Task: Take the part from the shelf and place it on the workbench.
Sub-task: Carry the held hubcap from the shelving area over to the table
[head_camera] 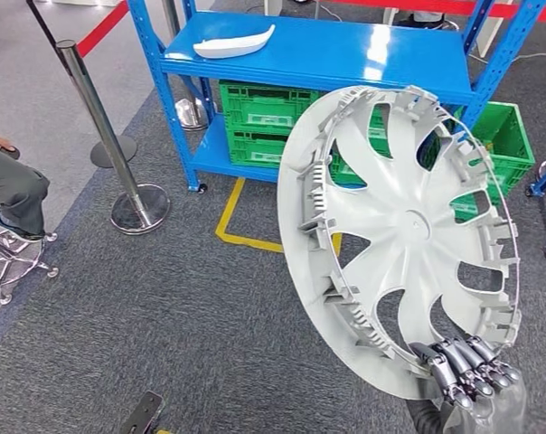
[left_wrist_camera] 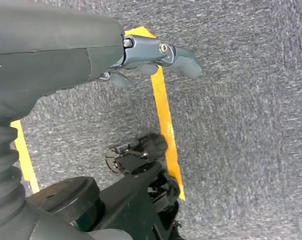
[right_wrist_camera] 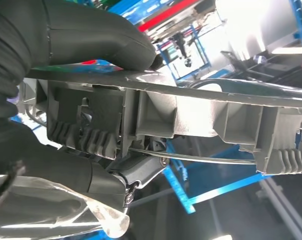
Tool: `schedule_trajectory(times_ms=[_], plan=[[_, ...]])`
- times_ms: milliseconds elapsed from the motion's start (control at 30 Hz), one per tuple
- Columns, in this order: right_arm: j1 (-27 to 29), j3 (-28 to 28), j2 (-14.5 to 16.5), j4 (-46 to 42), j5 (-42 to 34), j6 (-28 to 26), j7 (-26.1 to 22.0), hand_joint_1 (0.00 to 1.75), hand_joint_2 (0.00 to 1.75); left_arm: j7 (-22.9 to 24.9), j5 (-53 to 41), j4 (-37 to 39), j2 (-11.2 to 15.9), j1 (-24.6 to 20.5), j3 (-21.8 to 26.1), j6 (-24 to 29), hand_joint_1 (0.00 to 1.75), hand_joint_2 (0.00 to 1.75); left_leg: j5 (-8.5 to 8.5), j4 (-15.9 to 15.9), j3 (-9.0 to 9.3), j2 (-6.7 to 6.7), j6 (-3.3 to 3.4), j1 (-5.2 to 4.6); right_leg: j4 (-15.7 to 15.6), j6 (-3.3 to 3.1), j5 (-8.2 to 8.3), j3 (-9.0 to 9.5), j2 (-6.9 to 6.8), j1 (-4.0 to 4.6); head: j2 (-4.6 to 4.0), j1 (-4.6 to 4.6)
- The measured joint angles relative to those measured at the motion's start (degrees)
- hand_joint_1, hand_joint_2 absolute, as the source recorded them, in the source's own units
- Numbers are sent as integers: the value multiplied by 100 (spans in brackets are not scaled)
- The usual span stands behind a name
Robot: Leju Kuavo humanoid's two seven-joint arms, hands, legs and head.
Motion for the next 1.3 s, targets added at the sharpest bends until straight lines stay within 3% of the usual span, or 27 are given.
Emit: schedule_trajectory(times_ms=[67, 133, 233, 267, 300, 333, 400, 467, 500, 600, 667, 733, 800, 833, 900, 967, 1000, 1133, 1200, 1267, 1300], plan=[[26, 20, -8, -19, 39, 0, 55, 175, 175, 5, -25, 0, 3, 6, 0, 1, 0, 175, 6, 44, -45, 15, -47, 3, 18, -70, 40, -43, 29, 2, 0, 1], [32, 34, -12, -34, 52, 0, 81, 175, 175, 8, -28, -2, 7, 6, 0, 3, 0, 175, -158, 233, -125, -20, -111, 20, 6, -146, 86, -71, 48, -14, 0, -12], [29, 51, -14, -57, 56, 0, 91, 175, 175, 7, -33, -7, 2, 14, 0, 4, 0, 175, -755, 1277, -539, -73, -195, 75, 3, -224, 146, -145, 87, -6, 0, -31], [30, 54, -14, -60, 55, 0, 95, 175, 175, 7, -35, -9, 0, 21, 0, 4, 0, 175, -878, 1599, -659, -75, -205, 89, 6, -233, 164, -170, 107, 3, 0, -30], [31, 55, -14, -60, 55, 0, 98, 175, 175, 7, -36, -10, -2, 28, 0, 4, 0, 175, -890, 1736, -696, -76, -207, 98, 9, -234, 181, -190, 134, 10, 0, -31], [32, 57, -14, -60, 54, 0, 102, 175, 175, 7, -35, -10, -2, 33, 0, 4, 0, 175, -780, 1624, -616, -81, -198, 103, 12, -229, 196, -204, 164, 14, 0, -31], [32, 60, -14, -61, 59, 0, 113, 175, 175, 8, -36, -11, 2, 33, 0, 4, 0, 175, -381, 862, -207, -165, -150, 102, 16, -211, 222, -215, 227, 16, 0, -31], [26, 66, -15, -64, 88, 0, 140, 175, 175, 8, -49, -11, 9, 30, 0, 7, 0, 175, -151, 191, 125, -294, -95, 92, 29, -171, 255, -248, 287, 23, 0, -31], [28, 71, -17, -70, 114, 0, 165, 175, 175, 10, -63, -11, 12, 28, 0, 10, 0, 175, -141, 60, 175, -331, -74, 86, 34, -138, 278, -280, 312, 23, 0, -31], [68, 87, -37, -107, 216, 0, 284, 175, 175, 22, -123, -13, 4, 14, 0, 17, 0, 175, -99, -44, 155, -266, -12, 91, 57, -34, 304, -374, 344, 17, 0, -26], [91, 109, -72, -135, 301, 0, 395, 175, 175, 31, -173, -16, -12, 0, 0, 15, 0, 175, -27, -114, 134, -198, 36, 110, 368, 3, 72, -545, 273, 18, 0, -9], [98, 147, -120, -155, 387, 0, 518, 175, 175, 45, -233, -18, -26, -3, 0, 14, 0, 175, 6, -117, 89, -120, 65, 97, 1113, 37, -337, -874, 201, 10, 0, 4], [104, 197, -173, -158, 475, 0, 653, 175, 175, 66, -289, -20, -46, 1, 0, 11, 0, 175, 22, -104, 51, -31, 67, 82, 1671, 71, -533, -1083, 181, 3, 0, 4], [106, 225, -201, -158, 522, 0, 727, 175, 175, 75, -307, -21, -57, 1, 0, 9, 0, 175, 27, -93, 38, 9, 64, 80, 1645, 82, -476, -1035, 171, -1, 0, 6], [106, 281, -258, -167, 618, 0, 873, 175, 175, 91, -329, -22, -80, -7, 0, 3, 0, 175, 21, -50, 21, 75, 45, 84, 951, 96, -148, -614, 95, -17, 0, 6], [94, 337, -316, -188, 696, 0, 998, 175, 175, 99, -334, -23, -89, -23, 0, 0, 0, 175, 3, 15, -5, 123, 3, 72, 243, 74, 39, -208, -14, -9, 0, 6], [84, 363, -345, -201, 727, 0, 1057, 175, 175, 103, -335, -23, -89, -31, 0, 0, 0, 175, 0, 48, -22, 140, -20, 63, 90, 46, 61, -123, -34, -1, 0, 2], [41, 480, -465, -225, 861, 0, 1330, 175, 175, 126, -348, -24, -86, -49, 0, 6, 0, 175, -55, 155, -83, 131, -116, 61, 86, -99, 135, -167, 48, 0, 0, -11], [1, 556, -534, -239, 950, 0, 1491, 175, 175, 131, -361, -24, -85, -58, 0, 13, 0, 175, -403, 565, -243, 17, -172, 80, 79, -182, 193, -235, 81, -11, 0, -26], [-49, 625, -611, -250, 1016, 0, 1630, 175, 175, 134, -369, -24, -88, -59, 0, 15, 0, 175, -856, 1321, -512, -53, -197, 94, 85, -230, 254, -329, 131, 9, 0, -36], [-73, 655, -650, -252, 1033, 0, 1682, 175, 175, 136, -372, -24, -91, -58, -1, 15, 0, 175, -985, 1617, -600, -59, -189, 96, 89, -238, 286, -376, 163, 24, 0, -36]])
